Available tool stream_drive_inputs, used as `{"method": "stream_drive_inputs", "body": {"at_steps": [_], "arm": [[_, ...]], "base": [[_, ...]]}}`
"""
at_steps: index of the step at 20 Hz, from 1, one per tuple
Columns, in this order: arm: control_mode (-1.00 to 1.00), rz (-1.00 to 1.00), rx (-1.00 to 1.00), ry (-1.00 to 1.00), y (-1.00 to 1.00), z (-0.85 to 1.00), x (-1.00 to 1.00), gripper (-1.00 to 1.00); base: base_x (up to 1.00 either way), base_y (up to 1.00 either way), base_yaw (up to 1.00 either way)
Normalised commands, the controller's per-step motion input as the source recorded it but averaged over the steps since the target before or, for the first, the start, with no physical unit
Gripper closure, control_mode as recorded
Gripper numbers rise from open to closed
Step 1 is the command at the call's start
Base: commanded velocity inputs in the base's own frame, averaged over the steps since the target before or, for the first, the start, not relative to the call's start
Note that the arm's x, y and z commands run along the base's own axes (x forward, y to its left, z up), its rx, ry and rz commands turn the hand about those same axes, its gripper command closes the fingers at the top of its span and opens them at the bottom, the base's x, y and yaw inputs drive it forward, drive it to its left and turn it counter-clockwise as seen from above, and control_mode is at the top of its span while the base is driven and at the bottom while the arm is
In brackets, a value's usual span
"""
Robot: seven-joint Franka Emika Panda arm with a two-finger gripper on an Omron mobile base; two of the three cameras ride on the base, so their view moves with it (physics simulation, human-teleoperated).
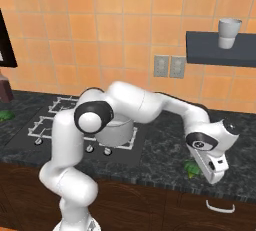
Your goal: Put the broccoli and broccoli in the pot. Retrieve the spatula and lightly stir the vegetables in the pot.
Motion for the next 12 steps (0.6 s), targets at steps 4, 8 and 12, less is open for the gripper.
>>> {"method": "stream_drive_inputs", "body": {"at_steps": [4,8,12], "arm": [[-1.0,-0.13,0.17,-0.04,0.03,-0.14,0.0,-1.0],[-1.0,-0.13,0.15,-0.02,0.12,-0.08,0.01,-1.0],[-1.0,-0.1,0.14,-0.05,0.1,-0.04,0.17,-1.0]], "base": [[0.0,0.0,0.0],[0.0,0.0,0.0],[0.0,0.0,0.0]]}}
